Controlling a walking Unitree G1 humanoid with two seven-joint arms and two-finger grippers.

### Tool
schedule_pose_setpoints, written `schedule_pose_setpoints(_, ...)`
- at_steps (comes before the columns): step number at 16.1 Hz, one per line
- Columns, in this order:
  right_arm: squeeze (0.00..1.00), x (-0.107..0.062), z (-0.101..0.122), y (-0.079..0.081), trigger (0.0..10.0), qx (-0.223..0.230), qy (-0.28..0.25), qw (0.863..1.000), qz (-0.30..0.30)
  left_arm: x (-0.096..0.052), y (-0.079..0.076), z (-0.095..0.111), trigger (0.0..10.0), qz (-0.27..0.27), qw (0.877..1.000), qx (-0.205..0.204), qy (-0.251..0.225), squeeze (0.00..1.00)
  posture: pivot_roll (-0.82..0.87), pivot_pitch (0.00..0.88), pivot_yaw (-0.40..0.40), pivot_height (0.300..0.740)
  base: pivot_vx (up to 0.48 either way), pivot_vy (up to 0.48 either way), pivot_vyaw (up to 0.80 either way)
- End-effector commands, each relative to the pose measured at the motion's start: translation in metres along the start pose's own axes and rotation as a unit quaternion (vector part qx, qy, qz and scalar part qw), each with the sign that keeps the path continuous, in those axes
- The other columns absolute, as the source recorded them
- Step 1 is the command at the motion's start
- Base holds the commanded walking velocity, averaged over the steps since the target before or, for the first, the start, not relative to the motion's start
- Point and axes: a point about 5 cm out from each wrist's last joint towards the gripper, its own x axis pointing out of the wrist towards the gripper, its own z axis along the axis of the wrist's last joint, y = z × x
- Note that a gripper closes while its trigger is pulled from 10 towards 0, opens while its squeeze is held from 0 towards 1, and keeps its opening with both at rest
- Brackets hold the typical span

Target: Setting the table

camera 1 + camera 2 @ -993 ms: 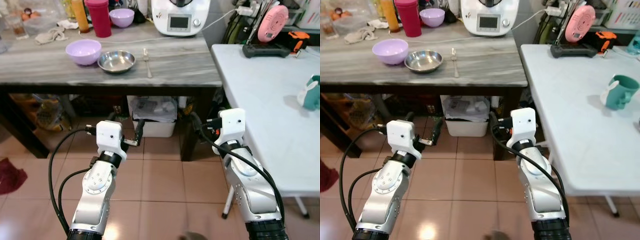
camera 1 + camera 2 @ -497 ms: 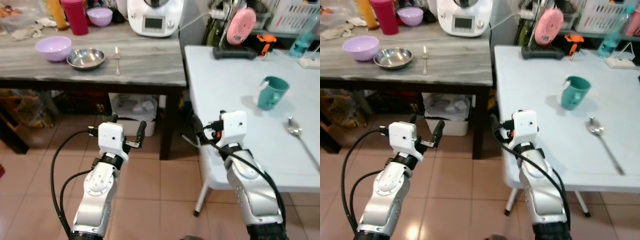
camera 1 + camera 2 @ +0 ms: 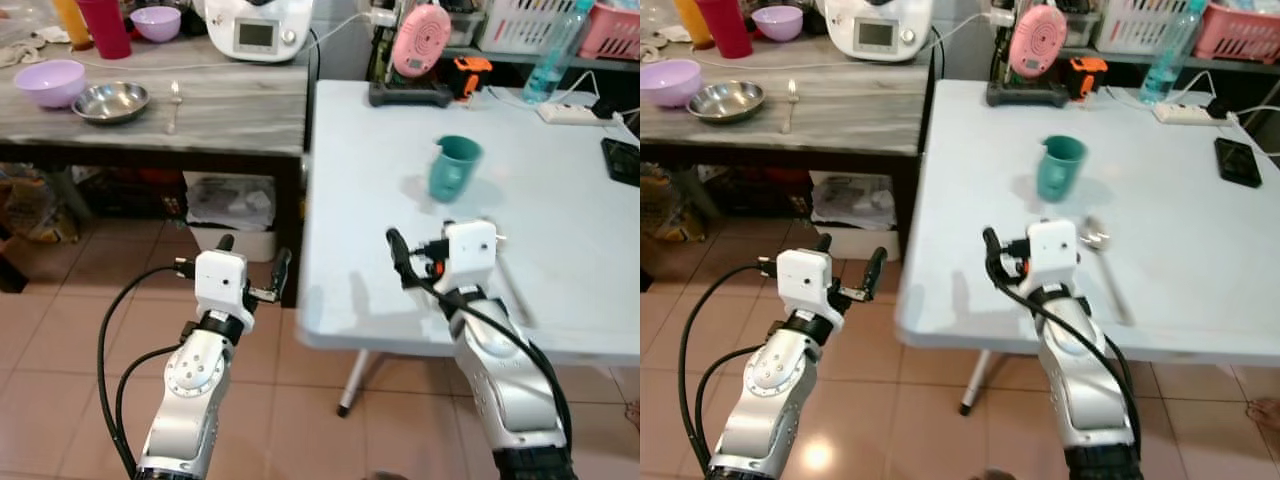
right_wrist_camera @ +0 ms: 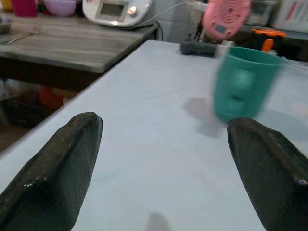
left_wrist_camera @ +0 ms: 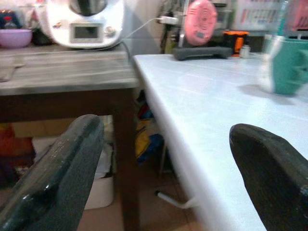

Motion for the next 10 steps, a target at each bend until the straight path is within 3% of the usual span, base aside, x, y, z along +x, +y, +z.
schedule_pose_setpoints(1,0.0,-0.0035,-0.0033,-0.0084,10.0,-0.005,0.009,1.0,-0.016,0.0021,-0.0073,0.0025,10.0,-0.015,1.0,0.003,-0.002,0.0,-0.18,0.119,-0.011,0.74,0.0,-0.48,0.0)
schedule_pose_setpoints(4,0.0,-0.0036,-0.0041,-0.0093,10.0,-0.004,0.012,1.0,-0.021,0.0018,-0.0082,0.0018,10.0,-0.017,1.0,0.003,-0.001,0.0,-0.19,0.118,-0.01,0.74,0.0,-0.48,0.0)
schedule_pose_setpoints(8,0.0,-0.0039,-0.0056,-0.0096,10.0,-0.004,0.016,1.0,-0.022,0.0013,-0.0055,0.0004,10.0,-0.019,1.0,-0.005,-0.001,0.0,-0.19,0.118,-0.012,0.74,0.0,0.0,0.0)
schedule_pose_setpoints(10,0.0,-0.0036,-0.0058,-0.0098,10.0,-0.005,0.017,1.0,-0.022,-0.0024,-0.008,-0.0044,10.0,-0.048,0.999,-0.013,0.008,0.0,-0.19,0.118,-0.012,0.74,0.0,0.0,0.0)
